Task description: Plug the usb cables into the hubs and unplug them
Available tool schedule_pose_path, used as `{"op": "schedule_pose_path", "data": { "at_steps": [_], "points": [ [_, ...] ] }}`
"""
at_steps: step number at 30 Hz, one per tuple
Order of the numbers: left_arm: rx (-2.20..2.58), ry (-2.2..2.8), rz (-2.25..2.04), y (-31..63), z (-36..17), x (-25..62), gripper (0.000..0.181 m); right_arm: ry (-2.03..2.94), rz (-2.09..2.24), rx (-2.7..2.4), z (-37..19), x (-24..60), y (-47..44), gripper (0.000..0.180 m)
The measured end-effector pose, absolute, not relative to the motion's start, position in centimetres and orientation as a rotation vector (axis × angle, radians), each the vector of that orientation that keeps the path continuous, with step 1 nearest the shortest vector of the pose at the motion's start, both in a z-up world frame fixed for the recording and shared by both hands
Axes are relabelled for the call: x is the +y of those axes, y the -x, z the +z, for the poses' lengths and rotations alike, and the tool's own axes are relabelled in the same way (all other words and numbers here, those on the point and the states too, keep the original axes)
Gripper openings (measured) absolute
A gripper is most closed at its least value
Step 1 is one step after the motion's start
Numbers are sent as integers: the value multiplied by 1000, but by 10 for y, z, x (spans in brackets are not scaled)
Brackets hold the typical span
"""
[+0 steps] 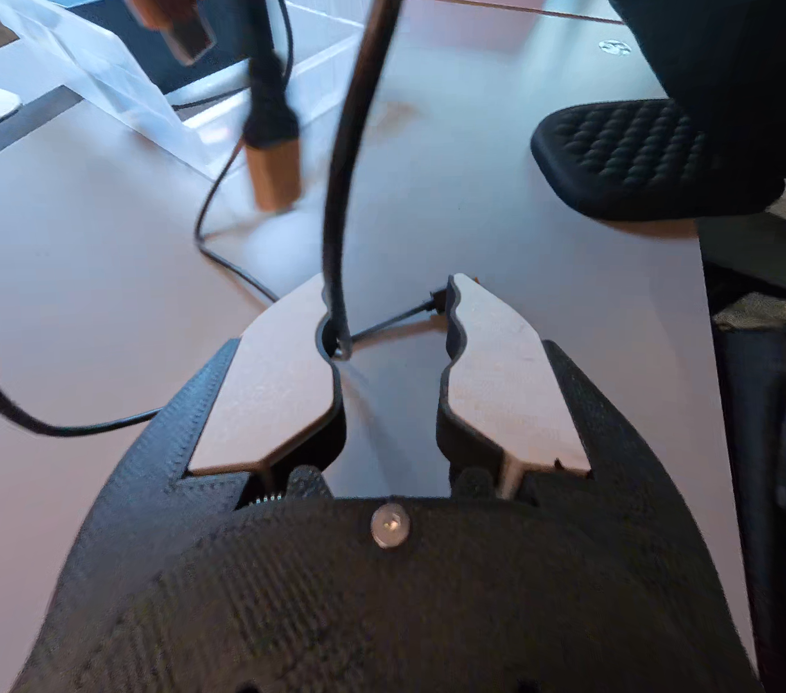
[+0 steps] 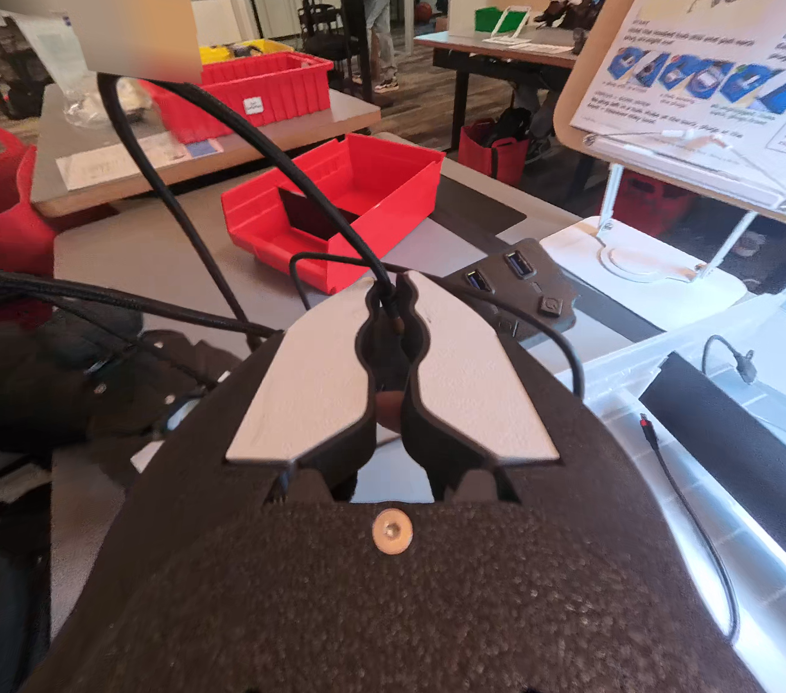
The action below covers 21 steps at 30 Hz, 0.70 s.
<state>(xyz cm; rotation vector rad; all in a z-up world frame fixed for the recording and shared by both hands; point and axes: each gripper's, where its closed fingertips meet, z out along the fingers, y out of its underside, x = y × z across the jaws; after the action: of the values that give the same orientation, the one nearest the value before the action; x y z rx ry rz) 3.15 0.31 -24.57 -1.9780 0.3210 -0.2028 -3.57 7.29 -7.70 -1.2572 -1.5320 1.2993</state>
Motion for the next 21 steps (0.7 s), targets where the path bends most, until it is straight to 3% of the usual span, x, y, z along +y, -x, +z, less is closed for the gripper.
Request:
{"op": "schedule_pose_path", "data": {
  "at_steps": [6,10,14,18,21],
  "points": [
    [85,1854,140,46,-196,-21,48,1309,1173,-1406,-67,122,26,7],
    [79,1726,35,32,-184,-46,33,1367,1092,-1385,-72,153,25,7],
    [263,1841,-157,-34,-219,-14,56,1393,1142,-1399,-75,147,38,7],
    [192,1760,-117,-31,-201,39,74,1385,1225,-1401,-73,125,48,7],
    [97,1614,68,4,-173,69,78,1378,1328,-1379,-67,107,52,8]
  ]
}}
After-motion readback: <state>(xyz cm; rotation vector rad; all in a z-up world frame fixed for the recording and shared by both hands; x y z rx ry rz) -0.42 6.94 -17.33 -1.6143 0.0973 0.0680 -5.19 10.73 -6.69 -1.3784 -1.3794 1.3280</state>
